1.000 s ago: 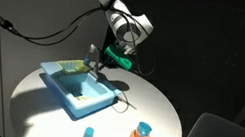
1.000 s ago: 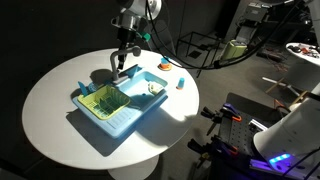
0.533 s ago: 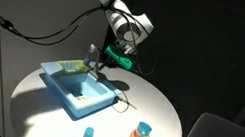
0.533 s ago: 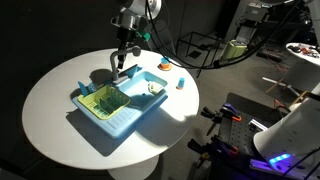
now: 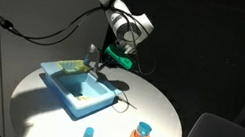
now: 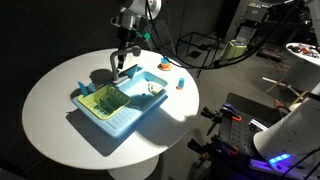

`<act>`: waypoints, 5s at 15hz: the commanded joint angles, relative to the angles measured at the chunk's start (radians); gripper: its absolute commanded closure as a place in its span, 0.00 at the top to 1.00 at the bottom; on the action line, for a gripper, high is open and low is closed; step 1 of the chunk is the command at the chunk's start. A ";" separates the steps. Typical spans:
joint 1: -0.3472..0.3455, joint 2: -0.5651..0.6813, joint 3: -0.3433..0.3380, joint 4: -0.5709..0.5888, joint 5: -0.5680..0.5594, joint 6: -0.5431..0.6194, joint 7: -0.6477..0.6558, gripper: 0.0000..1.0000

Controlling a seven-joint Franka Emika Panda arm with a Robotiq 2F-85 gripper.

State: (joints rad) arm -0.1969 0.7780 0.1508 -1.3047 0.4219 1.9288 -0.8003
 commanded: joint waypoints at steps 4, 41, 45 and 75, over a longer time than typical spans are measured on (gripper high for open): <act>-0.006 0.040 0.010 0.071 -0.002 -0.009 0.009 0.00; 0.024 -0.490 -0.149 -0.591 -0.178 0.283 0.280 1.00; 0.059 -0.621 -0.181 -0.727 -0.284 0.323 0.447 1.00; 0.164 -0.998 -0.177 -0.964 -0.414 -0.003 0.741 1.00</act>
State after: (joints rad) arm -0.0390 -0.2204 -0.0204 -2.2705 0.0090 1.9280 -0.0598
